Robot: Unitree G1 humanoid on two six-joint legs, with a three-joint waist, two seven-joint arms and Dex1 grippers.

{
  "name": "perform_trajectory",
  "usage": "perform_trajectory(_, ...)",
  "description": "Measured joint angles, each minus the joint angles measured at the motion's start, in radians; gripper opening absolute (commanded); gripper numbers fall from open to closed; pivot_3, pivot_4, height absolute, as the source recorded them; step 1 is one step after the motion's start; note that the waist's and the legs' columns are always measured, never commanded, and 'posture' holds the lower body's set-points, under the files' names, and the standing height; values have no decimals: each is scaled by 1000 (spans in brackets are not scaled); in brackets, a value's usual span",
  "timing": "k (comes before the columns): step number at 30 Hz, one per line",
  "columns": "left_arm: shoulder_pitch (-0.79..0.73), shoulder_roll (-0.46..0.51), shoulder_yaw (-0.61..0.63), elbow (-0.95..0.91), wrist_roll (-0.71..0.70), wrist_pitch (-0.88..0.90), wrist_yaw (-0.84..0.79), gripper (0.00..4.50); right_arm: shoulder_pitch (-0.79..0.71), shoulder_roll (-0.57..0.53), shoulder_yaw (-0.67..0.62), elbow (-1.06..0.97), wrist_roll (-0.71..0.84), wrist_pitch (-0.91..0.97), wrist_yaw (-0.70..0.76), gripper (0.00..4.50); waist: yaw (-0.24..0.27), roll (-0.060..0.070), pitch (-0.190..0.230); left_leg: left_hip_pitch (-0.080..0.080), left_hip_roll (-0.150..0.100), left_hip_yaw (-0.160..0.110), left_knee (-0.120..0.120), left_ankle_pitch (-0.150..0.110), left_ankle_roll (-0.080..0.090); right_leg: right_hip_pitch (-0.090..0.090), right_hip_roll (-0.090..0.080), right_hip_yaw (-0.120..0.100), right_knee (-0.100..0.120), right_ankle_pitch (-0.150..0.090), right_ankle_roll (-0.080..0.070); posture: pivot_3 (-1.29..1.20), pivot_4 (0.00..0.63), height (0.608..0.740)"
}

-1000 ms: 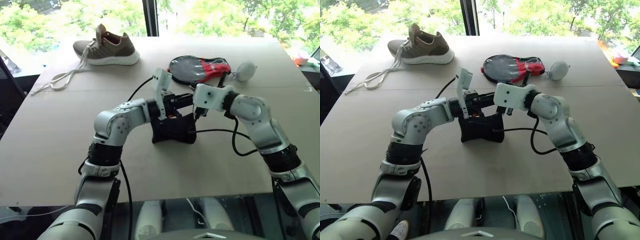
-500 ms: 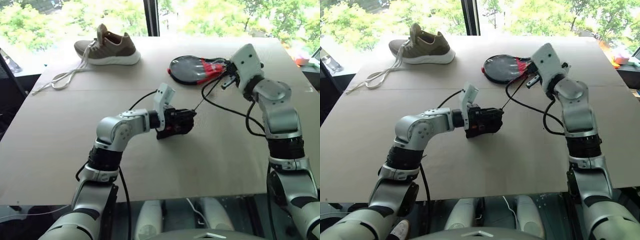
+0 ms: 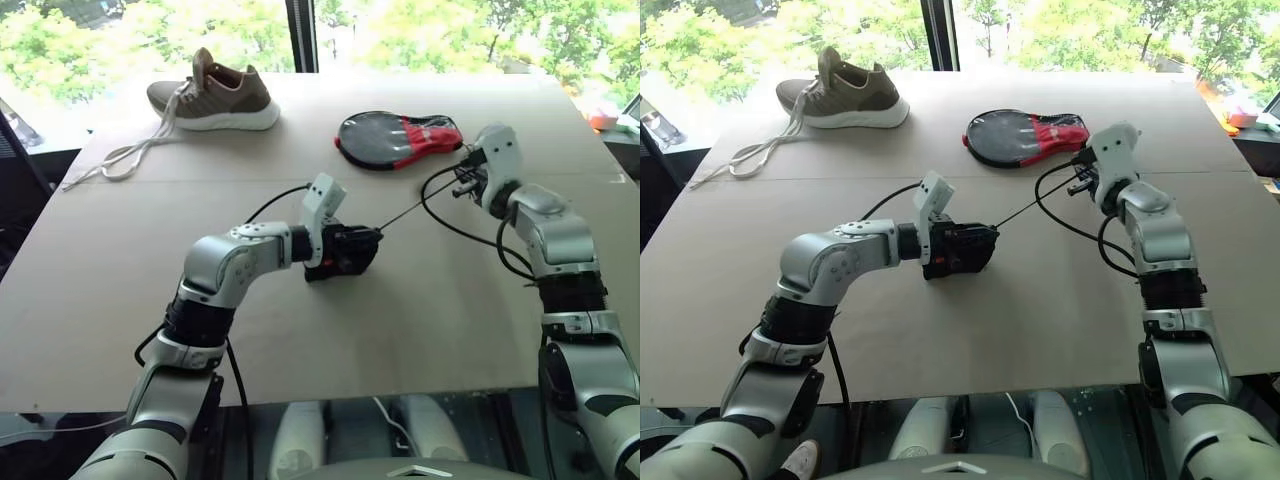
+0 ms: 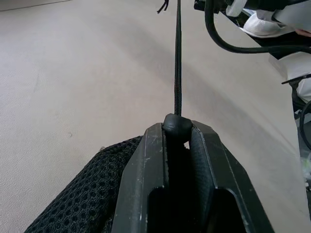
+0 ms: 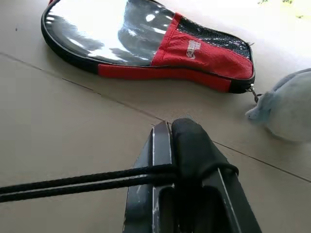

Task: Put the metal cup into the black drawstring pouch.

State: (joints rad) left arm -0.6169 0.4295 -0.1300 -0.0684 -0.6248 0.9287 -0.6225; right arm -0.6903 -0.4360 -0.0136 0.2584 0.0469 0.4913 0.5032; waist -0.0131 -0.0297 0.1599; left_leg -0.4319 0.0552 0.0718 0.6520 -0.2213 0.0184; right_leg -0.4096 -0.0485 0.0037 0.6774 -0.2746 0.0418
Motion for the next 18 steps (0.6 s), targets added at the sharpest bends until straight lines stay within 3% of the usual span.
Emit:
perform_trajectory(2, 19, -11, 4, 0, 33, -45, 26, 118, 44, -17, 21, -26, -2, -8, 29, 0, 0, 0, 0, 0, 0, 0, 0, 0, 0, 0, 0, 0, 0, 0, 0, 0, 150, 740)
perform_trajectory(3, 18, -7, 9, 0, 30, -40, 17, 1179, 77, -26, 37, -47, -2, -13, 48, 640, -1, 0, 0, 0, 0, 0, 0, 0, 0, 0, 0, 0, 1, 0, 0, 0, 150, 740)
perform_trajectory(9, 20, -29, 167, 1, -117, 99, 16, 3902, 209, -63, 42, -161, 37, -9, 130, 3230, -1, 1, 0, 0, 1, 0, 1, 0, 0, 0, 1, 0, 1, 0, 0, 0, 150, 740)
perform_trajectory(10, 12, -30, 211, 3, -160, 151, 29, 4490, 238, -71, 37, -200, 57, -1, 148, 3842, -1, 1, 0, 0, 1, 0, 1, 0, 0, 0, 1, 0, 1, 0, 0, 0, 150, 740)
perform_trajectory(11, 0, -28, 262, 4, -201, 200, 45, 4500, 266, -75, 32, -235, 81, 8, 168, 4357, -1, 1, 0, 0, 1, -1, 1, 0, 0, 0, 1, 0, 1, 0, 0, 0, 150, 740)
perform_trajectory(12, -6, -29, 280, 4, -217, 221, 52, 4500, 279, -76, 26, -250, 92, 10, 173, 4441, 0, 1, 0, 0, 0, -1, 1, 0, 0, 0, 1, 0, 1, 0, 0, 0, 150, 740)
perform_trajectory(16, -29, -4, 377, 10, -272, 282, 107, 4500, 379, -82, -26, -385, 171, 17, 199, 4441, 1, 1, 0, 0, 0, -1, 1, 0, 0, 0, 1, -1, 1, 0, 0, 0, 150, 740)
perform_trajectory(18, -16, 14, 387, -10, -192, 172, 149, 4500, 431, -67, -64, -448, 223, -9, 210, 4441, 0, 1, 0, 0, 0, -1, 1, 0, 0, 0, 1, 0, 1, 0, 0, 0, 150, 740)
